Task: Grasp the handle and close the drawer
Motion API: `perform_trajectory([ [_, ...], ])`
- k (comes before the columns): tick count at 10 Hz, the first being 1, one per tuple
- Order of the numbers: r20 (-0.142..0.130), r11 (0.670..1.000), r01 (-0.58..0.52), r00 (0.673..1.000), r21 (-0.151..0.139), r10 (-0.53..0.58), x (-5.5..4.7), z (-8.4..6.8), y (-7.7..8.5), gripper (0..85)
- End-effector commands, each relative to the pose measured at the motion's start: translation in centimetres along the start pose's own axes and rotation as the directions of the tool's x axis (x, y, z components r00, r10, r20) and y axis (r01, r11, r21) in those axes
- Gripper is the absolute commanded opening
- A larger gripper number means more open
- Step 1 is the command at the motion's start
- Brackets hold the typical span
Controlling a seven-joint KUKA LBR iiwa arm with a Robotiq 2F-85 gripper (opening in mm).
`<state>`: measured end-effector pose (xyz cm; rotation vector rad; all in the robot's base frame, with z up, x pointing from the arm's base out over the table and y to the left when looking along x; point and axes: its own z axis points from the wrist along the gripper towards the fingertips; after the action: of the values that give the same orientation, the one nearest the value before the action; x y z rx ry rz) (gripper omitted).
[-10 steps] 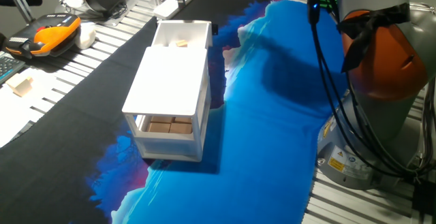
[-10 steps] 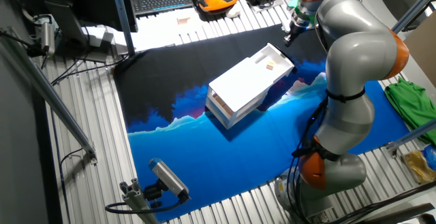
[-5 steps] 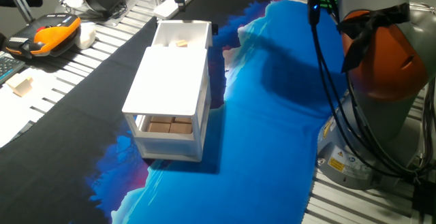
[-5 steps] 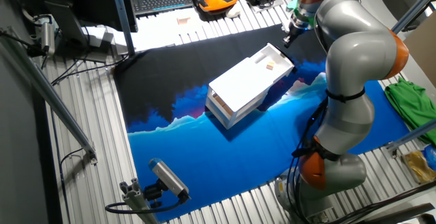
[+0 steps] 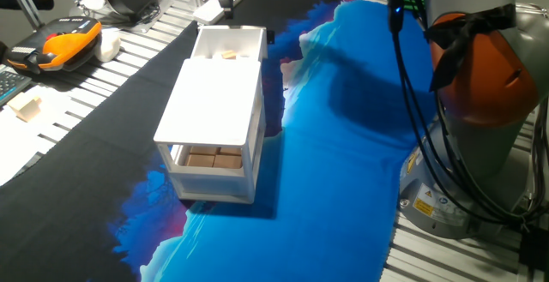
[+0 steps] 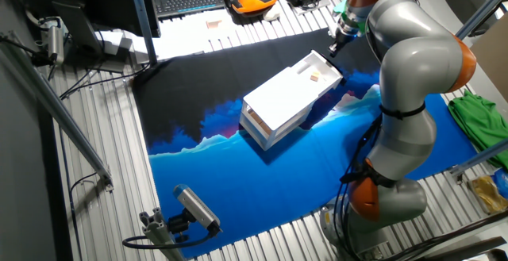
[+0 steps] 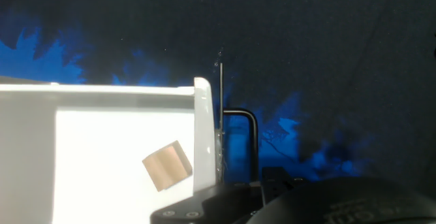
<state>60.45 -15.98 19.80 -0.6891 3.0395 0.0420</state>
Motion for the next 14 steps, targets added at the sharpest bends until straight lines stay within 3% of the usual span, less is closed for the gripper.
perform_trajectory([
  [1,0.001,1.0,0.0,1.0,-0.001,0.0,-0.01,0.05,0.03,0.0],
  [14,0.005,1.0,-0.005,1.0,0.005,0.005,0.25,0.88,0.48,0.0],
])
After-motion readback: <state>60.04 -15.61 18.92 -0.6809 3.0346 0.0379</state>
